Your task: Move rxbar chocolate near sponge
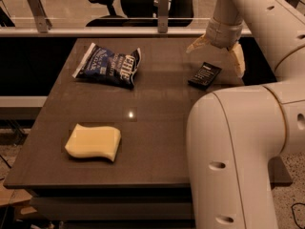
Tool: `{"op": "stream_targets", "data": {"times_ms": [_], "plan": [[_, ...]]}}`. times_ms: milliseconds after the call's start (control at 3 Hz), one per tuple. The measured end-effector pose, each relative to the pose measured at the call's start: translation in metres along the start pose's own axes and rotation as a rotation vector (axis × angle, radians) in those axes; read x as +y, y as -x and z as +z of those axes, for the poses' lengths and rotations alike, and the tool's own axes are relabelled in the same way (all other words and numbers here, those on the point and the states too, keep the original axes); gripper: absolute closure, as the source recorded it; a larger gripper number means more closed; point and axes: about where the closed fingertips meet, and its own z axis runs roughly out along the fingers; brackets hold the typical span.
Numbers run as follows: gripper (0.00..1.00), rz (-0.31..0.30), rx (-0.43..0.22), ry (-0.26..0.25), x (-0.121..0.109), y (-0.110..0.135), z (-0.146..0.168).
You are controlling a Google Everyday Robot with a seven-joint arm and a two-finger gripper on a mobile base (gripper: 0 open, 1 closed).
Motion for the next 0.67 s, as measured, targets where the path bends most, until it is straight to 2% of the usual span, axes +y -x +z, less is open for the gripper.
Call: {"op": "stream_targets", "data": {"times_ms": [333,667], "plan": [[0.00,0.007,-0.024,0.017,0.0110,0.0074,0.0021],[0.00,-0.009,-0.036,0.025,0.0113,0.0138,0.0042]]}}
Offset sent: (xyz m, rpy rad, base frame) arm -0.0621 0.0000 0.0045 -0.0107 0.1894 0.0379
